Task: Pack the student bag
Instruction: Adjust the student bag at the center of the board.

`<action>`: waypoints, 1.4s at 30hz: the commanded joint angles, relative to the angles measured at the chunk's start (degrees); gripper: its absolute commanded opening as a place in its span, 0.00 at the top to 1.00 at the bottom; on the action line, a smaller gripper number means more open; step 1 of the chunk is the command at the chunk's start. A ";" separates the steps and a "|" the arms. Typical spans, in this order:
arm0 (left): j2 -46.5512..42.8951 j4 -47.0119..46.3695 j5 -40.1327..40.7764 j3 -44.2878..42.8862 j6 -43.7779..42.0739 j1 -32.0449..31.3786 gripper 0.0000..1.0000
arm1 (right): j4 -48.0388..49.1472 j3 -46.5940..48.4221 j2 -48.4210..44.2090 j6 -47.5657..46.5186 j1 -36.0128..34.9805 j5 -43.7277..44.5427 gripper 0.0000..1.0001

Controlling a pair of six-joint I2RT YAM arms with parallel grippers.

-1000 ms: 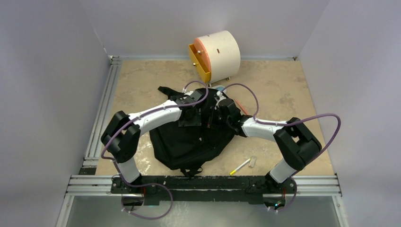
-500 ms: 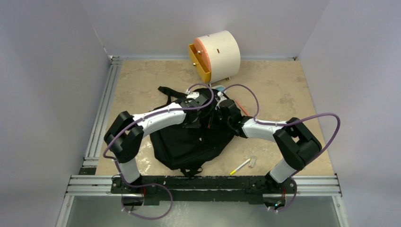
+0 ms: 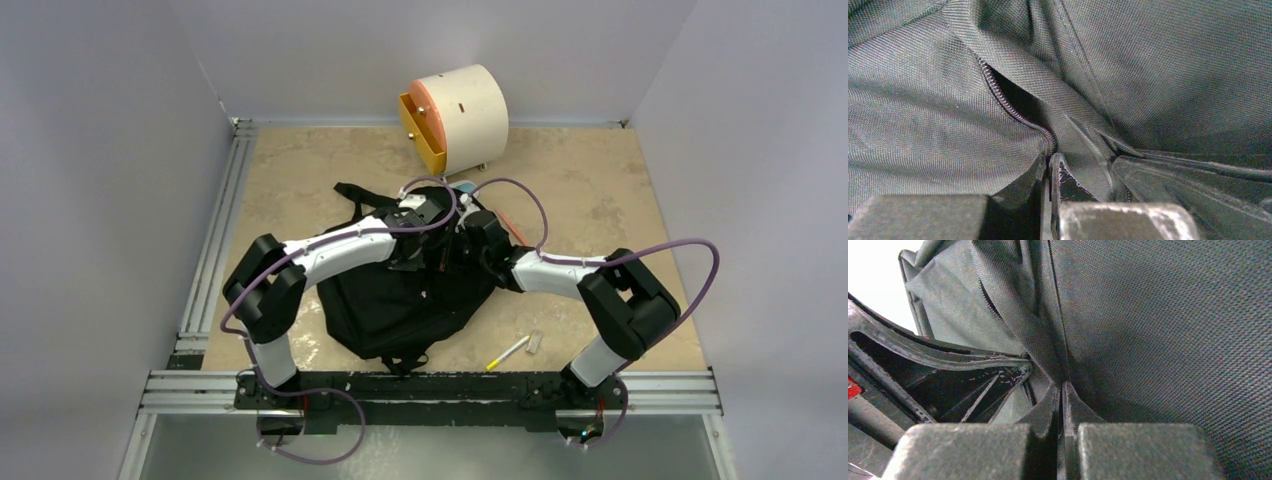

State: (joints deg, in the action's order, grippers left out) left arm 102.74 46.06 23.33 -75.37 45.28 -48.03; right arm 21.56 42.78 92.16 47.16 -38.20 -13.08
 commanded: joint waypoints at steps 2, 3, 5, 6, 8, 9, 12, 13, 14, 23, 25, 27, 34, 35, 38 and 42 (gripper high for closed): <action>-4.26 8.19 3.69 2.12 -1.32 1.78 1.00 | -1.38 -0.94 -0.97 -0.92 0.57 1.55 1.00; -5.53 8.37 3.53 1.73 -1.41 1.94 1.00 | -1.33 -0.87 -0.89 -1.03 0.57 1.50 1.00; -7.43 9.00 3.02 0.87 -1.31 2.48 1.00 | -1.11 -0.86 -0.74 -1.25 0.58 1.35 1.00; -8.20 9.49 2.93 0.21 -1.13 2.70 1.00 | -1.09 -0.86 -0.74 -1.32 0.58 1.31 1.00; -9.59 9.98 2.86 -0.48 -0.92 2.92 1.00 | -0.88 -1.01 -0.83 -1.41 0.53 1.24 1.00; -10.21 10.18 2.79 -0.74 -0.85 3.12 1.00 | -0.47 -1.10 -0.97 -1.54 0.57 0.99 1.00; -11.90 9.56 2.19 -1.17 -1.05 3.42 1.00 | 1.13 -1.37 -1.38 -2.32 0.56 0.19 1.00; -12.32 9.31 2.05 -1.30 -1.07 3.53 1.00 | 1.60 -1.36 -1.63 -2.45 0.56 -0.02 1.00; -12.64 9.02 1.80 -1.47 -1.14 3.63 1.00 | 1.90 -1.32 -1.85 -2.68 0.53 -0.28 1.00; -18.14 -0.04 -1.78 1.01 -6.02 3.73 1.00 | -2.69 1.69 -9.16 -5.55 0.53 1.55 0.73; -19.21 -0.92 -1.57 1.39 -6.85 3.73 1.00 | -5.59 3.58 -10.85 -6.67 0.54 3.83 0.66; -19.59 -0.97 -1.01 1.42 -7.53 3.78 1.00 | -8.61 5.19 -12.33 -7.65 0.50 7.52 0.60; -20.52 -0.13 -0.34 1.36 -8.83 4.35 1.00 | -24.81 11.53 -15.92 -9.19 0.96 24.93 0.37; -20.72 -0.36 -0.53 1.51 -9.11 4.66 1.00 | -26.46 11.95 -16.55 -8.81 1.35 27.80 0.32; -21.00 -0.94 -1.28 1.44 -10.11 5.77 1.00 | -29.71 12.29 -18.94 -8.60 3.42 32.87 0.21; -21.13 -1.64 -2.06 1.11 -11.71 6.92 1.00 | -30.64 11.54 -19.96 -10.02 8.70 32.83 0.17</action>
State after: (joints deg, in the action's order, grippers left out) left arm 84.25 47.62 19.84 -73.58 36.77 -42.85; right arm -5.08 52.82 73.76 38.79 -33.67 14.04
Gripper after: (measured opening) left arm 0.019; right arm 0.821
